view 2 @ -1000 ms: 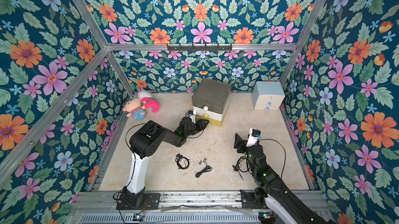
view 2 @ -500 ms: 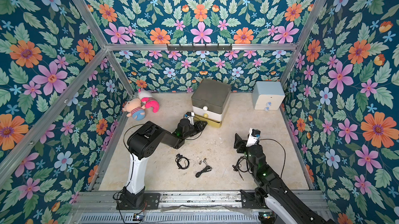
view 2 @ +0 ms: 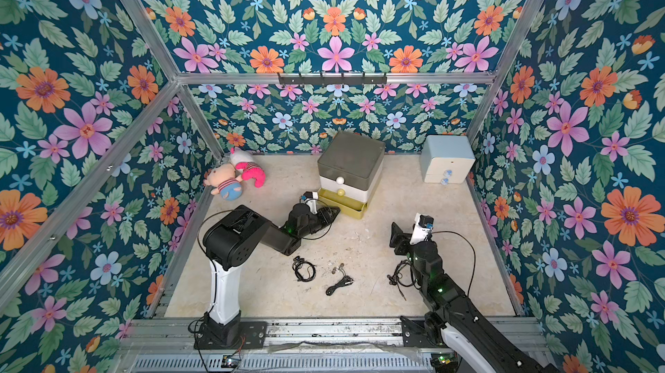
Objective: Place the wired earphones into the drawer by color
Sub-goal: Open the drawer in the storage box.
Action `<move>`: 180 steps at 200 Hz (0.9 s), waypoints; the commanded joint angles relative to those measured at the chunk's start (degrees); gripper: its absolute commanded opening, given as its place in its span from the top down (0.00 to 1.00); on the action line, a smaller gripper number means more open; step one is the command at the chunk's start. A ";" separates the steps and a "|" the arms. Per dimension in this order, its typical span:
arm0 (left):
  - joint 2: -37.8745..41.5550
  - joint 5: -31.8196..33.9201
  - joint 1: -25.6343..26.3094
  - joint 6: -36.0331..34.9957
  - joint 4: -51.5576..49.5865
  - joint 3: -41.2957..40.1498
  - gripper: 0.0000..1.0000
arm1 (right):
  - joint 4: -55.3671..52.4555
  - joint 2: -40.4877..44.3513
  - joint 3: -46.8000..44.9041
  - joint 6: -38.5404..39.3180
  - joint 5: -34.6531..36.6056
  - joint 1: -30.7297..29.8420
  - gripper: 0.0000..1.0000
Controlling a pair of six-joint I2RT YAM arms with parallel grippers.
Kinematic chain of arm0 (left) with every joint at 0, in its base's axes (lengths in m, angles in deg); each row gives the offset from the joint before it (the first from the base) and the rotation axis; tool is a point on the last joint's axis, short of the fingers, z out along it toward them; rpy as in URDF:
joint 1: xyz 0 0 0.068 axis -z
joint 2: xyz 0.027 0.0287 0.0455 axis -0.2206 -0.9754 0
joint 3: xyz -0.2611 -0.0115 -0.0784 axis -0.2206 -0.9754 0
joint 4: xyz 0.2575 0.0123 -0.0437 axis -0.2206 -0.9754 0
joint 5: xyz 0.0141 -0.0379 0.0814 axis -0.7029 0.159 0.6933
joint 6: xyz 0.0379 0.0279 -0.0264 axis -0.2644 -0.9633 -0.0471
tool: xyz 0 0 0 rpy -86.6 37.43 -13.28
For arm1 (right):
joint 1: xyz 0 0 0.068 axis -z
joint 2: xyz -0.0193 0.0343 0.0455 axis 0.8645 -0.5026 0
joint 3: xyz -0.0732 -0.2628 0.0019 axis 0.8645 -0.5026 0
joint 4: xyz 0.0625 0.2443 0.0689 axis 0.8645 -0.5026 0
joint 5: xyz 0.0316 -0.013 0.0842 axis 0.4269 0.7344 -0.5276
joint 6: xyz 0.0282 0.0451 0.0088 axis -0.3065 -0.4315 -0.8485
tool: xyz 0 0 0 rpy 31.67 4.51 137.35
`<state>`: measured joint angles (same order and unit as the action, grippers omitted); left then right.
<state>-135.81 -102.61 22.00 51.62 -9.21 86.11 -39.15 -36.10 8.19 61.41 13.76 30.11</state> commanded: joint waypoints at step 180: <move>11.62 3.56 1.38 0.14 2.92 -16.19 0.54 | 1.94 -0.84 0.38 -0.56 0.02 0.00 0.20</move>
<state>-124.92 -100.58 23.40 52.01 -6.19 70.07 -39.15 -36.71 8.21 61.19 13.78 30.11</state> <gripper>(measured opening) 0.390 0.796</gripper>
